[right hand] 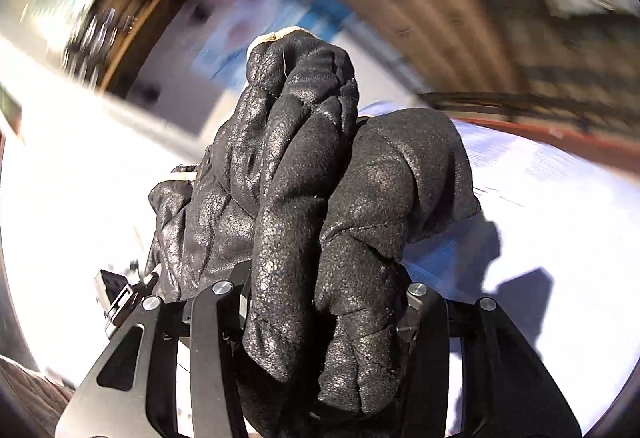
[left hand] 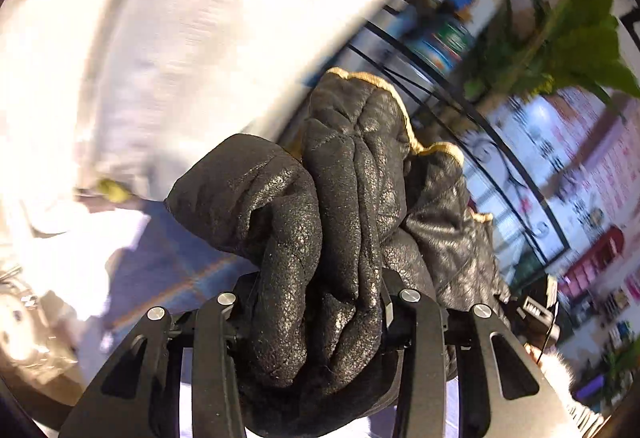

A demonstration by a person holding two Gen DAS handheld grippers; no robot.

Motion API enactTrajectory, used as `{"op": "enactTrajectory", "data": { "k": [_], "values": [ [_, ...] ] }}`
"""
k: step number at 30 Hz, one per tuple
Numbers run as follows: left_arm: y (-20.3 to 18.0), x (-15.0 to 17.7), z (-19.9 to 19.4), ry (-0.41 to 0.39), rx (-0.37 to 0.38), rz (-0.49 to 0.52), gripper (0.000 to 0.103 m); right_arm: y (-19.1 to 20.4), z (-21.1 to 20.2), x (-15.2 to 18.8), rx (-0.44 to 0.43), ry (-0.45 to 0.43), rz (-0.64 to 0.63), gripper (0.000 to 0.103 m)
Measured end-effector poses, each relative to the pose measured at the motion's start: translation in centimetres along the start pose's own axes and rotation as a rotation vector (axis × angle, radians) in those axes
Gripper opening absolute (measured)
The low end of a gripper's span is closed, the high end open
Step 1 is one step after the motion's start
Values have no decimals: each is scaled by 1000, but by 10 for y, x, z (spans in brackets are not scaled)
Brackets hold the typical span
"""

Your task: Fold large clothes

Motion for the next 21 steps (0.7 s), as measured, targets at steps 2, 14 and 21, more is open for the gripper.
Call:
{"op": "enactTrajectory", "data": {
  "k": [2, 14, 21],
  "values": [
    [40, 6, -11, -14, -41, -111, 38, 17, 59, -26, -25, 88, -76, 45],
    [190, 139, 40, 169, -228, -521, 41, -55, 224, -2, 272, 489, -36, 48],
    [204, 150, 44, 176, -212, -539, 55, -96, 219, 26, 303, 495, 127, 60]
  ]
}}
Point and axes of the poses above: each gripper's, at about its wrist camera, not at the fingertips, and z roughly the way its jaws point, y to its left, x to its underside, the point moved 2 cm from there along z, roughly the way its jaws point, and after that the axes turned 8 degrees about -z, right-handed, at the moved point
